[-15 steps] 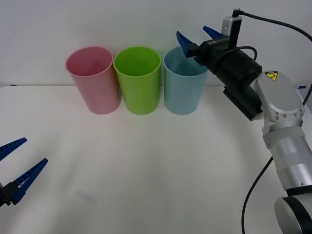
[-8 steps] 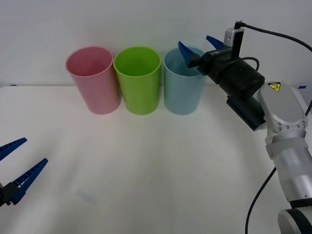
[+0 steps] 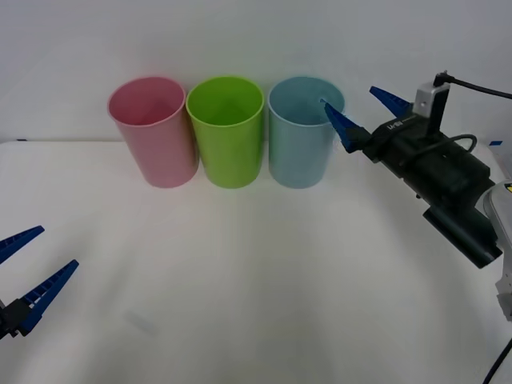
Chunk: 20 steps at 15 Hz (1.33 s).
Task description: Grasp the object on the table and drop it into the matching bin: aluminum can to the light blue bin, PET bottle to the pink bin.
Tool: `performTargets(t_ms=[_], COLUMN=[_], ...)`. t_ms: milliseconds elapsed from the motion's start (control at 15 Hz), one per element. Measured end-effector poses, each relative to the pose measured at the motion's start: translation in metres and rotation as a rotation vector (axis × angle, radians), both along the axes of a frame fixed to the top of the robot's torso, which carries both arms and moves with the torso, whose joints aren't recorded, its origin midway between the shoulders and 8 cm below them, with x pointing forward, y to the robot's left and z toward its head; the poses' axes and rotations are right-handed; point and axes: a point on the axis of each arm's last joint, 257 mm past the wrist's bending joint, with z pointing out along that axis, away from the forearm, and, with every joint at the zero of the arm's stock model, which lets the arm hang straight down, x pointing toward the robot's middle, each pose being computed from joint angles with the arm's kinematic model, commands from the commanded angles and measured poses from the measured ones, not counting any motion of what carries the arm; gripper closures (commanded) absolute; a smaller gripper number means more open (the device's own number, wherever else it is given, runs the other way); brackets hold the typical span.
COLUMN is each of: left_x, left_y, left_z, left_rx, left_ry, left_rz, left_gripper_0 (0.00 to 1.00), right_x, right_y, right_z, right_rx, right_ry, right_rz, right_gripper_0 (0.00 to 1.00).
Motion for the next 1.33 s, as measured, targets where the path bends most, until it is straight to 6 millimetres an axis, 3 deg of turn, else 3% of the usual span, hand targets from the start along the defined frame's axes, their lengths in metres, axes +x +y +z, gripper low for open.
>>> performTargets(t_ms=[467, 867, 1333], left_x=[0.000, 0.000, 0.000], left_y=[0.000, 0.000, 0.000], left_z=[0.000, 0.000, 0.000], left_rx=[0.000, 0.000, 0.000], left_ry=[0.000, 0.000, 0.000], left_rz=[0.000, 0.000, 0.000], left_gripper_0=[0.00, 0.00, 0.00], right_x=[-0.067, -0.101, -0.139], right_y=[-0.065, -0.112, -0.147], right_z=[-0.055, -0.099, -0.129], right_rx=[-0.067, -0.177, -0.224], right_ry=[0.073, 0.084, 0.111], right_rz=[-0.014, -0.102, -0.144], right_gripper_0=[0.00, 0.00, 0.00])
